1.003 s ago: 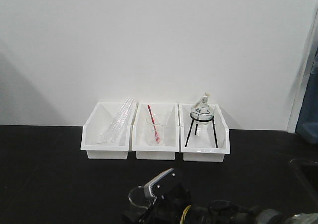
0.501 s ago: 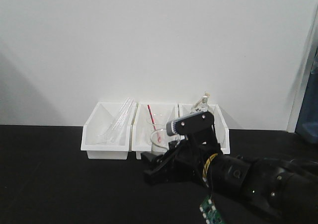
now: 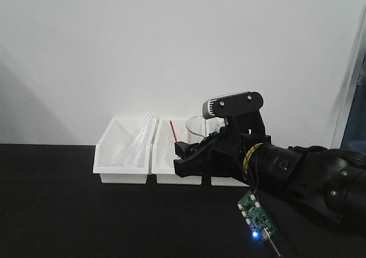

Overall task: Pick beaker and place in left cabinet
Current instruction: 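Lift the clear beaker off the bench with the right gripper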

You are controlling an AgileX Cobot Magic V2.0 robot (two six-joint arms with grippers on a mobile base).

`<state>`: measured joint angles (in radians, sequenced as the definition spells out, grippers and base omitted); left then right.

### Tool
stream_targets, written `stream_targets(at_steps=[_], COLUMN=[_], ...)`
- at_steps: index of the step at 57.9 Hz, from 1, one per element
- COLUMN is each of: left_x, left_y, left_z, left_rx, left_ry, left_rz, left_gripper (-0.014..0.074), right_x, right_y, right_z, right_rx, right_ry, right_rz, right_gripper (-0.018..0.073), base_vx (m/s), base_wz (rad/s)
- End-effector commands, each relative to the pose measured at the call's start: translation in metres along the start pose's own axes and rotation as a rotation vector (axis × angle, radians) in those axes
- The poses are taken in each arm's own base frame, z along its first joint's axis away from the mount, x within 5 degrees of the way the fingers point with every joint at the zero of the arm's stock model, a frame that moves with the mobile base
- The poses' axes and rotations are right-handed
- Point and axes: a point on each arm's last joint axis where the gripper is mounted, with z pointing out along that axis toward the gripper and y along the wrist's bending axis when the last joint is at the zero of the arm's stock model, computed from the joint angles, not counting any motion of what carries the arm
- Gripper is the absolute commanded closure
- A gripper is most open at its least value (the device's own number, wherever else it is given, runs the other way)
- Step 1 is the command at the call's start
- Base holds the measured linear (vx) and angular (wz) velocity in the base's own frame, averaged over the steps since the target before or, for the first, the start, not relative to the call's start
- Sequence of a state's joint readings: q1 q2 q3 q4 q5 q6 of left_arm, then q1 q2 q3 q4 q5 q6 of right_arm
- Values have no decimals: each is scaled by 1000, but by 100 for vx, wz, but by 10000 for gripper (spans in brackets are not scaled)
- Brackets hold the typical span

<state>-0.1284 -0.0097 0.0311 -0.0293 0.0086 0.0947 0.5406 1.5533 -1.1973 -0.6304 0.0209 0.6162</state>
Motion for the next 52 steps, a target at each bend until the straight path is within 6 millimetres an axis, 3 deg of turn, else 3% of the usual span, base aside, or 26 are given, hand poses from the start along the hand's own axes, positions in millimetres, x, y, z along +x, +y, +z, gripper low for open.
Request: stream_targets(at_steps=[1, 52], left_x=[-3, -3], left_y=[0, 0], left_z=[-1, -1], left_rx=[-7, -7], left_ry=[-84, -84], left_rz=[-10, -10], left_gripper=[595, 595], right_x=[-31, -31], right_y=[2, 2], right_z=[-17, -17], right_rx=[-32, -32], right_ry=[-134, -134], right_rz=[-1, -1], right_gripper=[568, 568], base_vx=[0, 0], base_wz=[0, 0])
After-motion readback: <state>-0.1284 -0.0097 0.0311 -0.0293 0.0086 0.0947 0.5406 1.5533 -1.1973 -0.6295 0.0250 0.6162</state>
